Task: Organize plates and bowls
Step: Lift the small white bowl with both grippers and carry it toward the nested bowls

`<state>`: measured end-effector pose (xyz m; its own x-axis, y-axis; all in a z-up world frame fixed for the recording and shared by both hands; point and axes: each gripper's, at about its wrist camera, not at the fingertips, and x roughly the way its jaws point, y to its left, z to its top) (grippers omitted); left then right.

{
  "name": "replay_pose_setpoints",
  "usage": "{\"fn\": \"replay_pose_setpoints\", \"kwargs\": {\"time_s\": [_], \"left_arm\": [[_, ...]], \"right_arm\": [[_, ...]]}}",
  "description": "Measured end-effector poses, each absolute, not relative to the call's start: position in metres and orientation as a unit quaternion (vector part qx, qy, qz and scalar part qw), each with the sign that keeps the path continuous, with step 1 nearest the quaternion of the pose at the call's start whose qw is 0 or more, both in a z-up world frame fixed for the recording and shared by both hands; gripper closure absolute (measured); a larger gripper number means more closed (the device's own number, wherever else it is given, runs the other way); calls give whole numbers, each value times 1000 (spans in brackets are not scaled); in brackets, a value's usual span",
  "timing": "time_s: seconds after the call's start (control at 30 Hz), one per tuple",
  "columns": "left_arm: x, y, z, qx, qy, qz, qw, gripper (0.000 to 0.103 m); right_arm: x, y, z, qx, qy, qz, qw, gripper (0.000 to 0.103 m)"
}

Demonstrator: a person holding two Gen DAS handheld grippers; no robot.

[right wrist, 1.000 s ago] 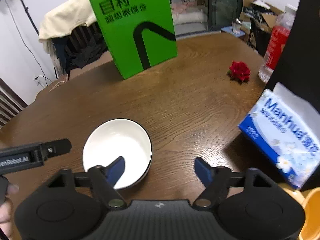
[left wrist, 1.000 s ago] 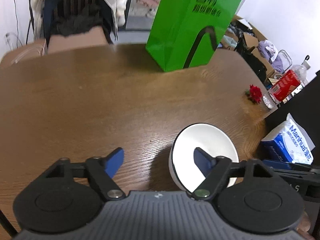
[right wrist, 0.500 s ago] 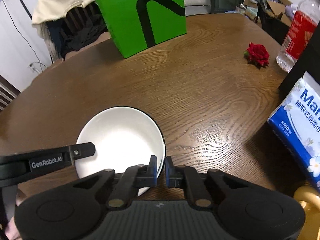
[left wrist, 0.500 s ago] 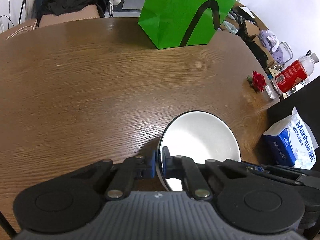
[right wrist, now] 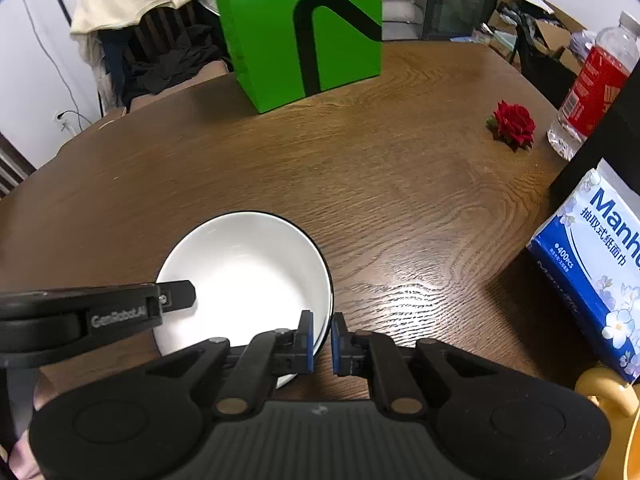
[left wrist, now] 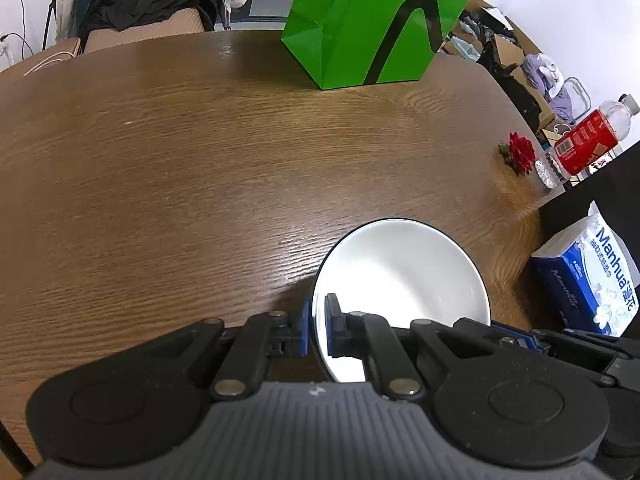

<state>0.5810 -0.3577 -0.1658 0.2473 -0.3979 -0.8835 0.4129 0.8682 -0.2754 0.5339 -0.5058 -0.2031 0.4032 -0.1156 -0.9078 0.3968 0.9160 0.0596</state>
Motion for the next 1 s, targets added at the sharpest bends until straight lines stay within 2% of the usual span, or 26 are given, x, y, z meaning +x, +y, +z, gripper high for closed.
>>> {"fn": "replay_pose_setpoints", "kwargs": {"time_s": [1.0], "left_arm": [[521,-312,-108,4,523,-246,816,95]], "right_arm": [[482,-459,-154,110,501,-137,847,94]]}}
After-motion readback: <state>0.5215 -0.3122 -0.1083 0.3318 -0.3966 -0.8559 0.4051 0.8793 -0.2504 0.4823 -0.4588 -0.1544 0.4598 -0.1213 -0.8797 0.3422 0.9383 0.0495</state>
